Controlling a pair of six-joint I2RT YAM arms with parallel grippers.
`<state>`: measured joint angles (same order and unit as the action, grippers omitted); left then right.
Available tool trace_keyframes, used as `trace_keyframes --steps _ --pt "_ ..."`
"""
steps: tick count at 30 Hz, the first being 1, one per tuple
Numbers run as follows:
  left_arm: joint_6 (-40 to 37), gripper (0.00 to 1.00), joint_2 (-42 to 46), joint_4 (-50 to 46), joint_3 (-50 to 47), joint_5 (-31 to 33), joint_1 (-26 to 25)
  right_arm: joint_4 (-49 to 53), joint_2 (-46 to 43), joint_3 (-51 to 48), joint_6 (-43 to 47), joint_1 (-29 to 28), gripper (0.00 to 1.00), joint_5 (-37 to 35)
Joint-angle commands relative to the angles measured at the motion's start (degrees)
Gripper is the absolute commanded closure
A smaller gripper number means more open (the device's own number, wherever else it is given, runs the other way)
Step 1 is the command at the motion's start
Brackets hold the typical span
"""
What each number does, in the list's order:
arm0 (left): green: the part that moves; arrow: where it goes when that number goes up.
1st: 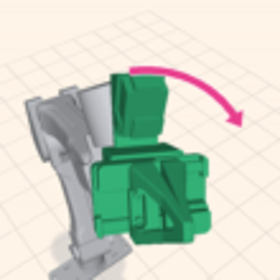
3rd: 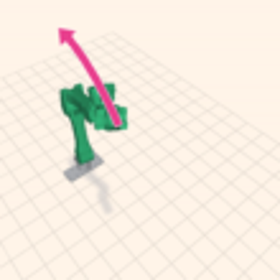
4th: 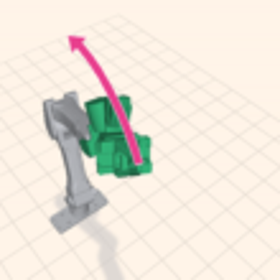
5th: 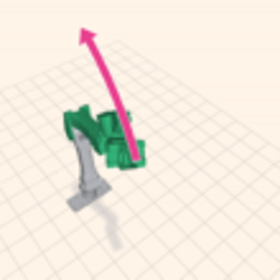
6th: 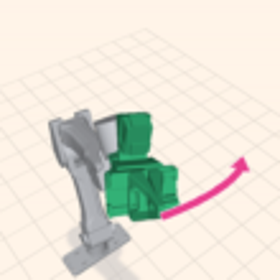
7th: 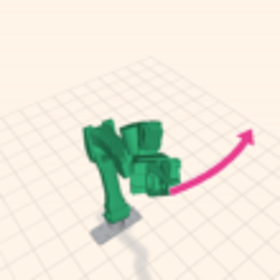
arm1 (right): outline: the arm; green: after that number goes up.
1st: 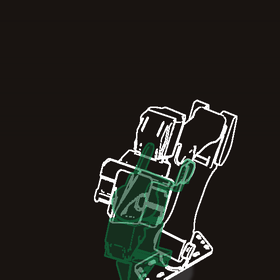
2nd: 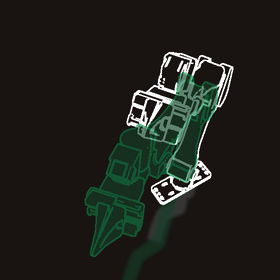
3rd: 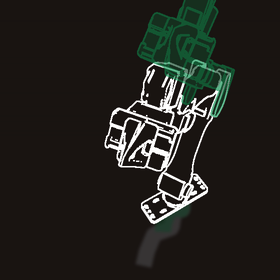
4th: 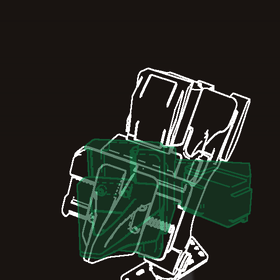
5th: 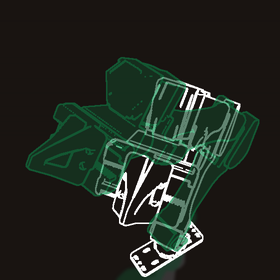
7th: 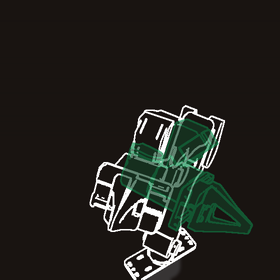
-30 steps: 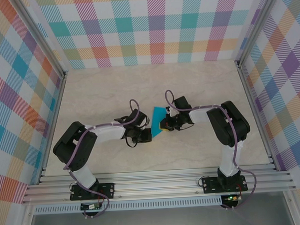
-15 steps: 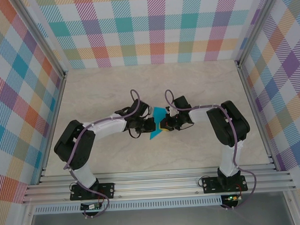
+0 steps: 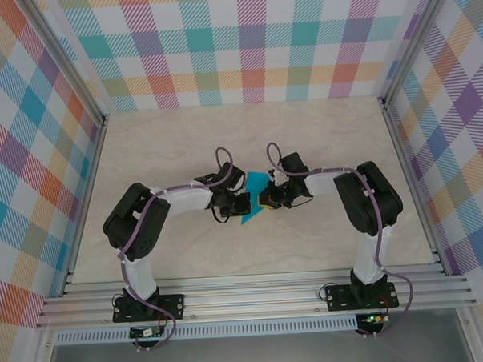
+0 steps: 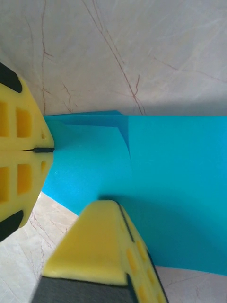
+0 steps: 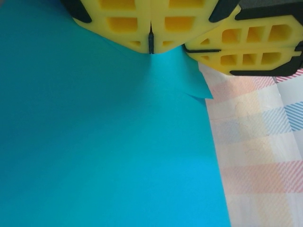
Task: Fold a paper plane with a square sheet of paper (pick it up from the middle)
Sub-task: Third fold the triangle at the center of the table.
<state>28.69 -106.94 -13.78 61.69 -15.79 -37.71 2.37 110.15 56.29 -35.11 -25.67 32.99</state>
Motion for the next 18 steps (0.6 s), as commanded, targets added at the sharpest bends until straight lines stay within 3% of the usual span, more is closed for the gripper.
trace_keyframes --steps 1,13,18 --pt "-1.3 1.0 -0.3 -3.9 -4.1 2.7 0.5 -2.7 -0.7 -1.8 0.1 3.0 1.0 -2.6" --pt "-2.3 1.0 2.5 -3.3 -6.8 -1.4 0.4 -6.8 -6.3 -7.0 0.4 8.4 0.96 -3.8" --pt "-2.3 1.0 4.7 -2.7 -8.4 -5.0 0.3 -4.0 -10.2 -7.2 -0.5 8.3 0.85 -0.6"
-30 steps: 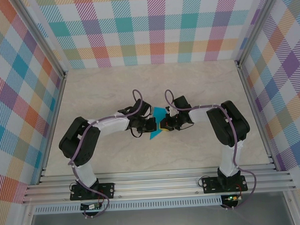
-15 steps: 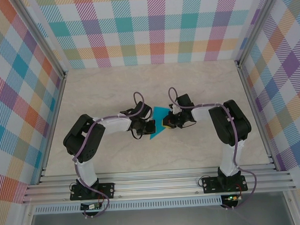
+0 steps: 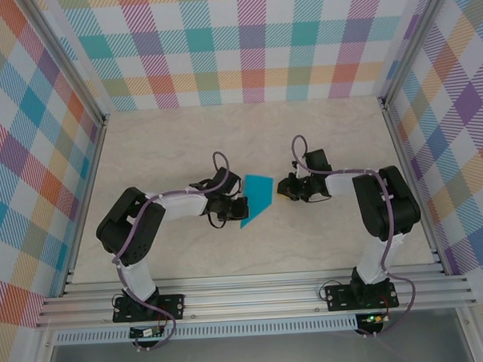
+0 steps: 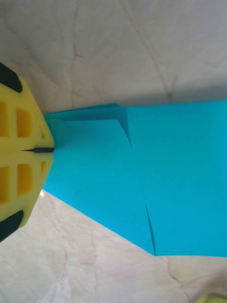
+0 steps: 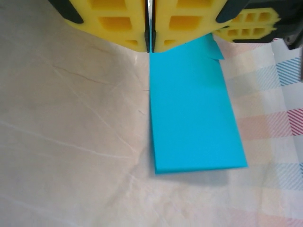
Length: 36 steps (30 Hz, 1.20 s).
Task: Fold a paper plane with a square sheet of paper (pick it up from the middle)
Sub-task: Third fold the triangle at the center of the table.
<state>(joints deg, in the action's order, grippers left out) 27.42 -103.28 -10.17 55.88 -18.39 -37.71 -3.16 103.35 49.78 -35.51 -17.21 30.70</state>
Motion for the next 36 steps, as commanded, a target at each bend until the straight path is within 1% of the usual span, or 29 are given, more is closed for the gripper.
trace_keyframes --steps 1,3,6,7,8,9,10,13,18,24,29,36 --pt "-0.9 0.99 1.8 -6.3 -2.9 -2.8 0.3 2.4 -3.8 -0.9 -0.4 -0.3 0.82 1.9" --pt "-0.6 0.98 3.8 -4.2 -2.9 -2.9 0.3 3.8 -4.8 -1.3 -1.0 -1.1 0.76 2.2" --pt "-0.6 0.95 6.0 -5.1 -1.2 -1.9 0.3 5.1 -5.1 -1.7 -1.7 -2.7 0.71 2.4" --pt "-0.6 0.94 6.5 -5.2 -0.5 -1.4 0.3 5.6 -5.2 -1.8 -2.3 -3.0 0.71 2.0" --pt "-0.6 0.92 6.7 -5.3 0.4 -0.9 0.3 5.2 -5.4 -2.3 -2.9 -3.4 0.7 2.1" --pt "-0.6 0.91 6.9 -7.3 1.2 -0.1 0.3 5.1 -5.6 -2.7 -3.3 -3.7 0.69 2.2" --pt "-0.7 0.91 7.0 -7.4 1.9 0.5 0.4 5.4 -5.6 -2.8 -3.5 -4.0 0.66 2.1" --pt "-1.1 0.9 5.4 -7.6 3.8 1.7 0.5 5.6 -5.6 -3.0 -3.9 -4.7 0.63 2.4" --pt "-1.8 0.9 1.2 -8.5 6.6 2.5 0.5 6.5 -5.2 -2.6 -4.4 -5.4 0.62 2.1" --pt "-2.2 0.91 -1.8 -8.8 8.2 6.4 0.7 6.4 -4.7 -2.8 -4.9 -6.0 0.61 2.3" --pt "-2.5 0.92 -4.0 -8.9 8.7 6.7 0.8 6.4 -4.3 -2.6 -5.4 -6.4 0.6 2.4" --pt "-2.7 0.93 -4.0 -9.1 7.5 7.6 1.0 5.6 -2.6 -2.0 -6.7 -6.9 0.59 2.7"
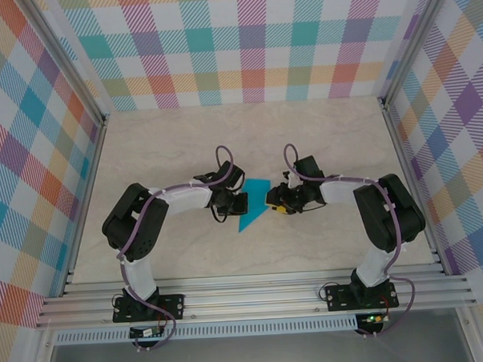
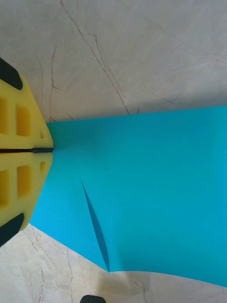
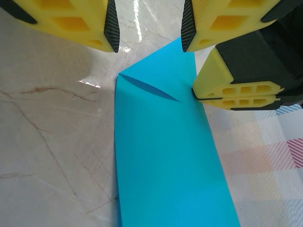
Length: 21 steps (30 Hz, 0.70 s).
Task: Fold a paper plane with a square sheet of paper (pick it up from the middle)
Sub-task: Third fold the triangle at the center of the table.
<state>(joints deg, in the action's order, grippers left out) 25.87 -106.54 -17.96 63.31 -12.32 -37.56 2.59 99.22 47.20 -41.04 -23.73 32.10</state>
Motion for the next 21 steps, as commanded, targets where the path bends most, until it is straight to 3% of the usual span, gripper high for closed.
trace_keyframes --steps 1,21 --pt "-1.1 0.93 -0.7 -1.2 0.0 1.4 0.8 -0.6 1.6 0.6 -1.4 -0.5 0.59 1.4" --pt "1.4 1.0 0.1 1.1 -3.8 -0.4 1.0 -2.9 5.0 3.8 -7.1 -1.1 0.6 1.7"
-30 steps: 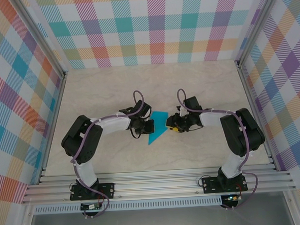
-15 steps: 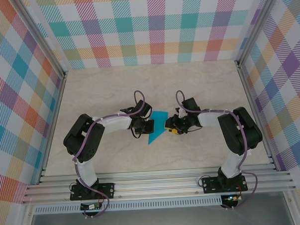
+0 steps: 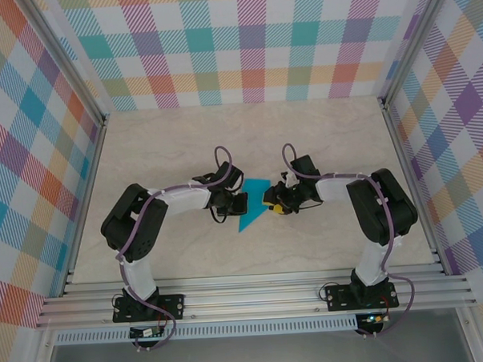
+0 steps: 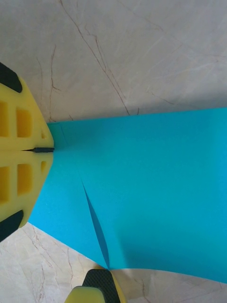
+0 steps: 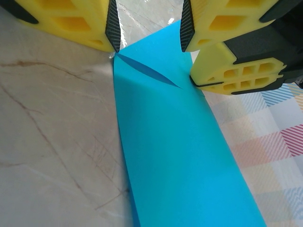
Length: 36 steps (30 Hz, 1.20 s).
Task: Fold a paper plane with a square sheet of paper (pick it up from the middle)
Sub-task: Third fold the triangle at the center of the table.
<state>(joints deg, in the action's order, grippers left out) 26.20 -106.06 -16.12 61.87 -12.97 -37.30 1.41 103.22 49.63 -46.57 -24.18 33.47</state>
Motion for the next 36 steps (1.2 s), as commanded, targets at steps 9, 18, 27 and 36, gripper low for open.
trace_keyframes --steps 9,18,27,36 --pt "4.1 1.0 0.9 4.7 -5.4 -4.5 3.1 -3.7 1.2 2.6 -3.1 -0.7 0.6 2.0" --pt "4.0 1.0 1.3 4.4 -5.6 -4.6 3.5 -0.8 -0.5 2.7 -1.4 -0.6 0.6 -0.2" --pt "7.5 1.0 2.3 8.5 -7.6 -7.3 4.5 5.7 -0.3 3.0 -0.9 -0.7 0.6 -4.3" --pt "9.0 1.0 2.4 10.8 -9.5 -9.9 5.8 1.9 2.2 4.9 -3.7 -0.7 0.6 -0.7"
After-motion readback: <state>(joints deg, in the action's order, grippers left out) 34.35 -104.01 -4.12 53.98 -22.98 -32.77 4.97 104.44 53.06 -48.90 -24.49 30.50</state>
